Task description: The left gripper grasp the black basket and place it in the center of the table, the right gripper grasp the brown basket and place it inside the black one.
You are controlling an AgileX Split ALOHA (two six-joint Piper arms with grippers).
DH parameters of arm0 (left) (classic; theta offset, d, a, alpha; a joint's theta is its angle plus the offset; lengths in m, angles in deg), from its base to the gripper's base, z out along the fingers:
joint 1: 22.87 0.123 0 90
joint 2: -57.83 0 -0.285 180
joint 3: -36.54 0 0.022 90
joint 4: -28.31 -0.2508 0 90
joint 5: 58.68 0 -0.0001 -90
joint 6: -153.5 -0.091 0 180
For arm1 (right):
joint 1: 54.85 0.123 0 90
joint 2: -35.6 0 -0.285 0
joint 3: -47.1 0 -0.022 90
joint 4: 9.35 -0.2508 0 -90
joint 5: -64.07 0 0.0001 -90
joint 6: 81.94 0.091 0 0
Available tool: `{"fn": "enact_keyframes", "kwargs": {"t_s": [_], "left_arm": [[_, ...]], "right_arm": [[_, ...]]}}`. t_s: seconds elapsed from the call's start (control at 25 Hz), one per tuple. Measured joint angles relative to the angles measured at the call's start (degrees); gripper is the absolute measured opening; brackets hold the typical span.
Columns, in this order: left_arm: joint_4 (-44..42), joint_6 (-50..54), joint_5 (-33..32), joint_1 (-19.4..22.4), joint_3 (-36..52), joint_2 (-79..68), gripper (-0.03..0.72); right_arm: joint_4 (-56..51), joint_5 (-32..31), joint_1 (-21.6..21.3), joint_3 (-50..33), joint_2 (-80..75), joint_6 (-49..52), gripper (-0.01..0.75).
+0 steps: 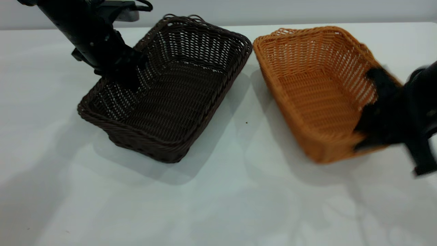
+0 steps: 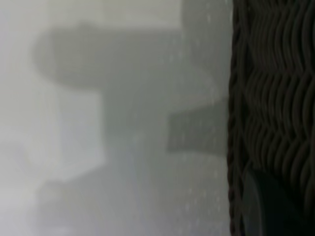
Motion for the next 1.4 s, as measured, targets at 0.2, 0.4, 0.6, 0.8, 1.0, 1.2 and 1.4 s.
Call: {"fn": "enact_keyframes", "kwargs": {"t_s": [0.2,0.4,0.6,0.8,1.0,1.2,1.4], "left_arm": [[0.2,-11.8,0.1,-0.7,0.0,0.0,0.078],[0.9,-32.9,2.0,-4.6,-0.1,-0.1,0.078],[2.3,-53.9,3.9,-11.2,-0.1,-0.9,0.078],[4.0,-65.4,5.5,-16.8,-0.4,-1.6,0.078],[4.9,-66.8,6.9,-18.4,-0.4,-1.6,0.078],[4.9,-64.5,8.9,-18.5,-0.4,-1.7,0.097],[5.4,-60.0,12.5,-18.5,-0.4,-1.9,0.182]], "right_arm": [[6.0,-8.9,-13.3,0.5,7.9,-14.0,0.067],[22.2,-29.6,-23.6,6.7,11.8,-13.1,0.067],[37.1,-46.7,-26.6,15.4,12.3,-10.8,0.067],[39.8,-52.5,-26.6,20.5,12.3,-11.1,0.067],[39.9,-52.5,-26.6,21.1,12.3,-11.0,0.067],[40.1,-52.5,-26.6,21.2,12.3,-11.0,0.067],[38.2,-51.8,-26.6,21.2,12.3,-11.1,0.067]]}}
